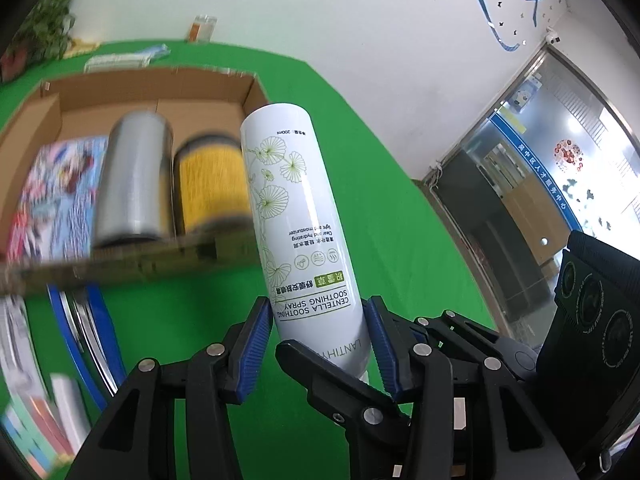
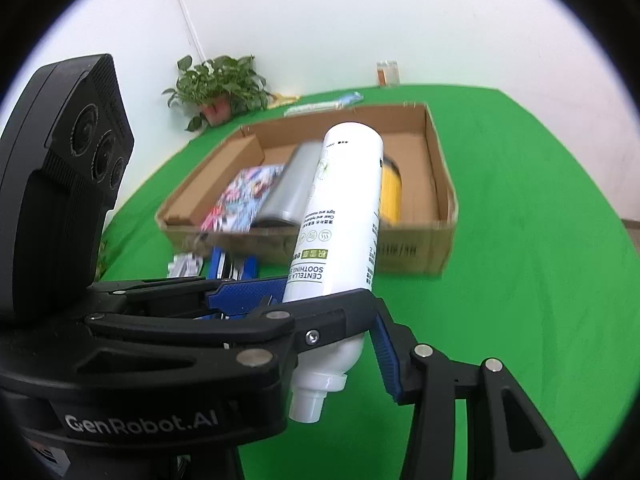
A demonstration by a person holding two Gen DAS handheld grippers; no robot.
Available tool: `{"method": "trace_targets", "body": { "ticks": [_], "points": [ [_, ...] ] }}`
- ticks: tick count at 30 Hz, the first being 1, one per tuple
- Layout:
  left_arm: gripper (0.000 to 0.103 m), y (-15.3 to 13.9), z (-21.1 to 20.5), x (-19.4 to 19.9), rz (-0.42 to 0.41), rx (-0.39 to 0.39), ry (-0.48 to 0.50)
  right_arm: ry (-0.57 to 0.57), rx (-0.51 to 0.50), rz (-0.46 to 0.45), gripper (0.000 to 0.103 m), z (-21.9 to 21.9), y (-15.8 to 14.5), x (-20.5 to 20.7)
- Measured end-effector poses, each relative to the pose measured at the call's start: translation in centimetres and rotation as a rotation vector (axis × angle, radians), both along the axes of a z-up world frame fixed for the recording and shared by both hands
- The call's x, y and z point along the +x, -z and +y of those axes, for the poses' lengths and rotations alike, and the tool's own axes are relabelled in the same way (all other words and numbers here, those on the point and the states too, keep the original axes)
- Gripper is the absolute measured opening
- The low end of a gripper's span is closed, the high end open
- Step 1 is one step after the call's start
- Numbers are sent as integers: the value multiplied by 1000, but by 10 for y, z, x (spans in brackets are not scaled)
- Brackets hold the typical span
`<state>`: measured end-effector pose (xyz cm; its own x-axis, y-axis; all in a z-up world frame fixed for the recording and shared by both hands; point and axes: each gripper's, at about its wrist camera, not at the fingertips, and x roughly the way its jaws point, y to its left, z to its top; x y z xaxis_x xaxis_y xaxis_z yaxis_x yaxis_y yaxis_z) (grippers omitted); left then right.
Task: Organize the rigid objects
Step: 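Carry the spray bottle into the box beside the jar and release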
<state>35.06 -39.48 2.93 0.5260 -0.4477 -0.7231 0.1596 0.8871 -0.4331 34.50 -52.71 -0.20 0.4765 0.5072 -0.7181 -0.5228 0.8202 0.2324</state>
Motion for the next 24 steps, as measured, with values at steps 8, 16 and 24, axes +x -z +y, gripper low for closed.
{"method": "trace_targets", "body": {
  "ticks": [8,16,24],
  "points": [
    [45,-46,1,90,-18,31,8,-1,11,-28,46,4,-29,68],
    [45,-12,-12,192,125,59,18,-25,-24,74,46,9,4,145],
    [45,34,-19,228,228,61,18,-22,-25,146,46,5,41,160]
  ]
}}
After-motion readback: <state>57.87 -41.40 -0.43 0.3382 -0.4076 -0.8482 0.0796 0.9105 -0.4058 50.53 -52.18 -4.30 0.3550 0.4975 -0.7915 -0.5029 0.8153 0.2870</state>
